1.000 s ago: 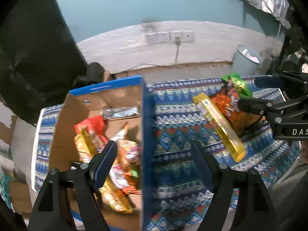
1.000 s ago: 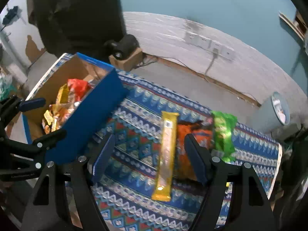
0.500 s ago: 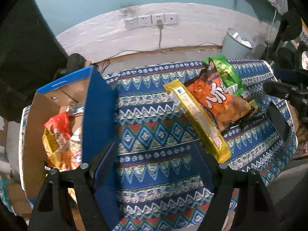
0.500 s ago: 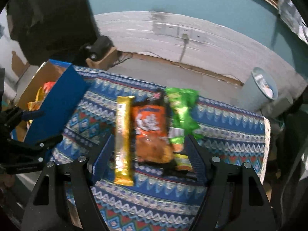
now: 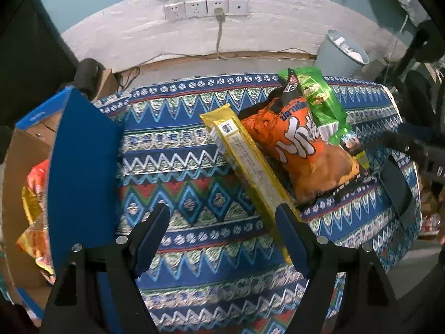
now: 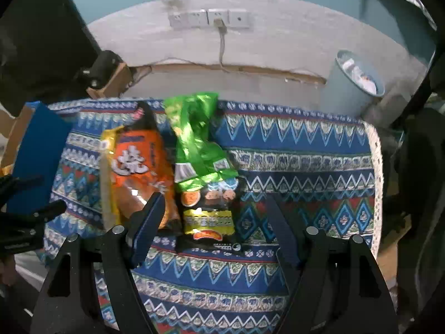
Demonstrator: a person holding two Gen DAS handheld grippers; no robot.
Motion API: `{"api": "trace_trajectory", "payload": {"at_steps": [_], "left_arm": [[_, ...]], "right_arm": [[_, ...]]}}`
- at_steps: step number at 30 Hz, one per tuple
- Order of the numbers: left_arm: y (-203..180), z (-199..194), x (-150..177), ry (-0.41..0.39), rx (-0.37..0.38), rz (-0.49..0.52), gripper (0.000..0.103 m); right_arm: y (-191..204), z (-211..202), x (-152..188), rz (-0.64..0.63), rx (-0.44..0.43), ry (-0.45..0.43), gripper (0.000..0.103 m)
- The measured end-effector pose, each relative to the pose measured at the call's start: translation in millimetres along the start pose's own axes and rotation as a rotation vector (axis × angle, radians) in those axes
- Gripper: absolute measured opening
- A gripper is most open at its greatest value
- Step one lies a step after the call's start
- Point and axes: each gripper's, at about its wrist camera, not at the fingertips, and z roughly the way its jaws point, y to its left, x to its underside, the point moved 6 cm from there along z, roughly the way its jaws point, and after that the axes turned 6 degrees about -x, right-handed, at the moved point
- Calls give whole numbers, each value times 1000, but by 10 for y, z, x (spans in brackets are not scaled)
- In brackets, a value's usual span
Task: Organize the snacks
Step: 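Grasp yellow snack bar with left while right grasps black printed bag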
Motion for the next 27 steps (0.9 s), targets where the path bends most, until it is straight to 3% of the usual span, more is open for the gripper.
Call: {"api": "trace_trajectory", "payload": {"at_steps": [16,27], "left_arm": [[-158,559,-185,75,16,-80,80],[-343,702,-191,103,19,-46,83]], "right_arm": [[-55,621,106,-6,-7,108,75],[-104,850,193,31,-13,158,75]]}}
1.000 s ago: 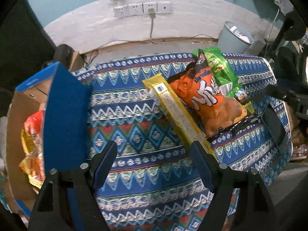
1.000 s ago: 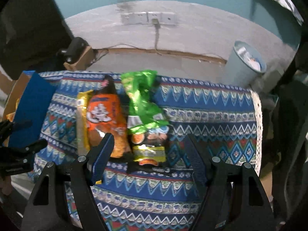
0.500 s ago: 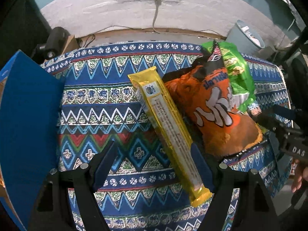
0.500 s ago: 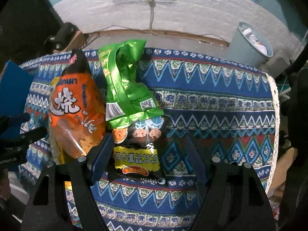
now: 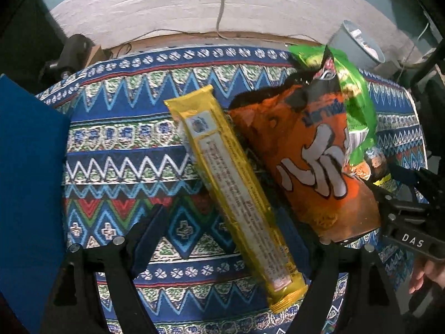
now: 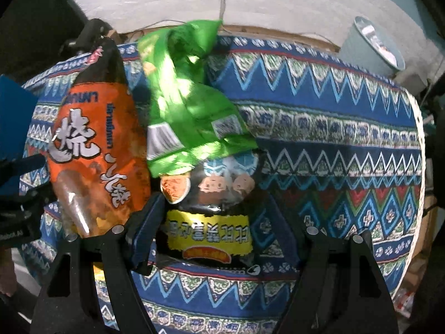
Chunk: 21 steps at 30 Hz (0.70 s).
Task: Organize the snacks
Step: 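Grasp yellow snack bar with left while right grasps black printed bag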
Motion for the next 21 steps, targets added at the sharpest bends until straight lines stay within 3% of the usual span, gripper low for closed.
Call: {"api": "trace_trajectory", "payload": {"at_steps": [8,13,17,21], "left_arm": [[-200,175,94,36,-35,91,83],[-131,142,220,35,-83,132,83],[53,136,310,65,-100,106,83],[145,181,299,53,-78,86,83]], "right_arm": [[-199,-25,90,-3,57,31,75],[-280,-78,111,-12,103,41,75],[-220,-94,49,-16,23,12,75],[-121,6,-11,-63,10,16,76]]}}
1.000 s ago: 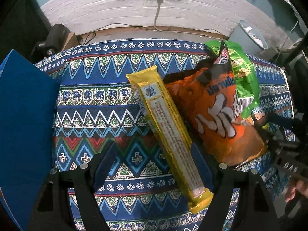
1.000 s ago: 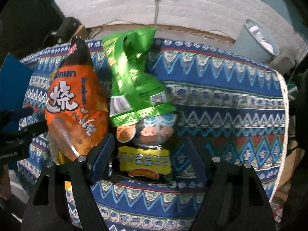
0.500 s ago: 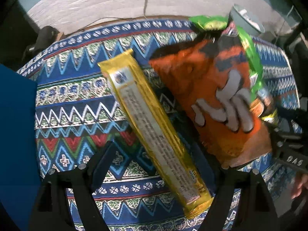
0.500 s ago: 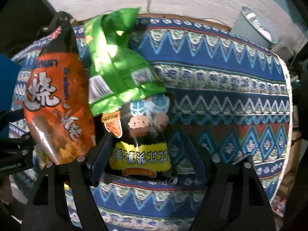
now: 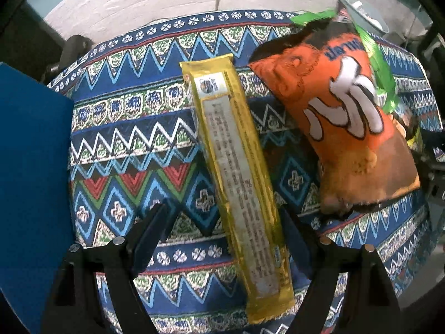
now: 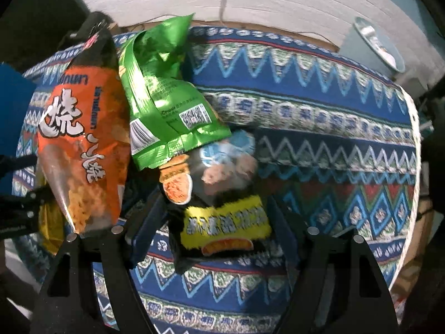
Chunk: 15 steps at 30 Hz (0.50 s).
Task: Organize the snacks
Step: 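Grasp yellow snack bar with left while right grasps black printed bag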
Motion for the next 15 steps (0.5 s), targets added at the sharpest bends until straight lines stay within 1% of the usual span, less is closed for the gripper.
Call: {"api": "trace_trajectory", "payload": {"at_steps": [1,3,6,7,8,9,10,11,12,13,14,15], "left_arm": [[0,10,-25,-13,-8,7,85],[-43,21,-87,-33,-15,24,85],[-133,6,-116,-58,11,33,85],[-192,-2,-127,-66,27,37,84],[-266,-12,-145,-75,24,48,82],[-330,-26,-163,-82,10,60,73],[-378,-41,-162,-93,-11,87,59],[-433,-64,-150,-101,-24,107,53],[-461,-82,-143,-108,-29,123,44],[-484,-92,-129,-106,-13,129,40],[-498,-100,-115,-104,-4,130,39],[-497,-108,-94,-106,-6,133,36]], "right_arm": [[9,18,-14,1,-6,0,76],[-9,38,-33,13,-28,-9,76],[-82,80,-64,24,-38,-7,77],[-104,87,-75,29,-36,-10,77],[-154,112,-103,31,-34,-9,77],[-171,125,-108,30,-32,-7,77],[-194,141,-121,31,-32,-6,77],[-204,145,-120,28,-32,-7,77],[-212,149,-116,20,-27,-5,76],[-215,159,-106,11,-18,-1,76],[-213,158,-62,3,-13,1,76],[-208,166,-47,-8,-3,5,75]]}}
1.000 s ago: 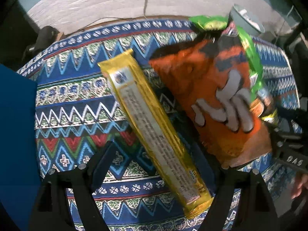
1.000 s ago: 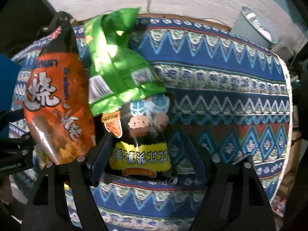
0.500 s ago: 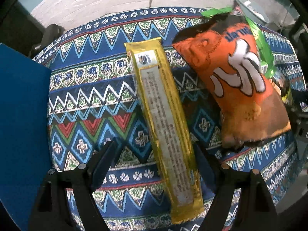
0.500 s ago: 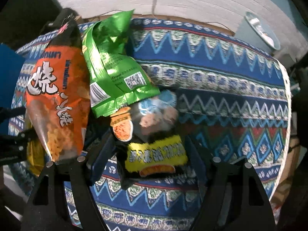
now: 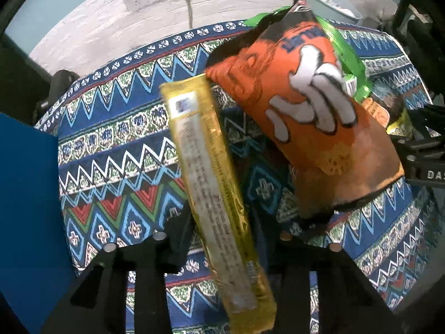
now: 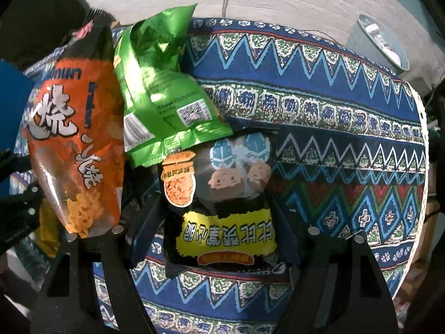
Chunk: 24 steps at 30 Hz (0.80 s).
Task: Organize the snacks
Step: 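Grasp yellow snack bar with left while right grasps black printed bag, then lift both snacks and carry them over the cardboard box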
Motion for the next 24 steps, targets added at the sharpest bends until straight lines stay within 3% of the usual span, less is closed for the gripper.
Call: {"api": "trace_trajectory", "payload": {"at_steps": [2,9,17,24], "left_arm": [[-17,-21,53,-5,-11,15,34],[125,-135,300,-10,-12,33,29],[191,-236,512,-11,-8,41,29],[232,-502,688,-45,-9,45,29]], "right_arm": [[57,4,74,-14,23,2,69],[175,-14,210,-27,37,28,65],[230,-182,548,6,28,63,64],[321,-478,833,16,30,37,64]]}}
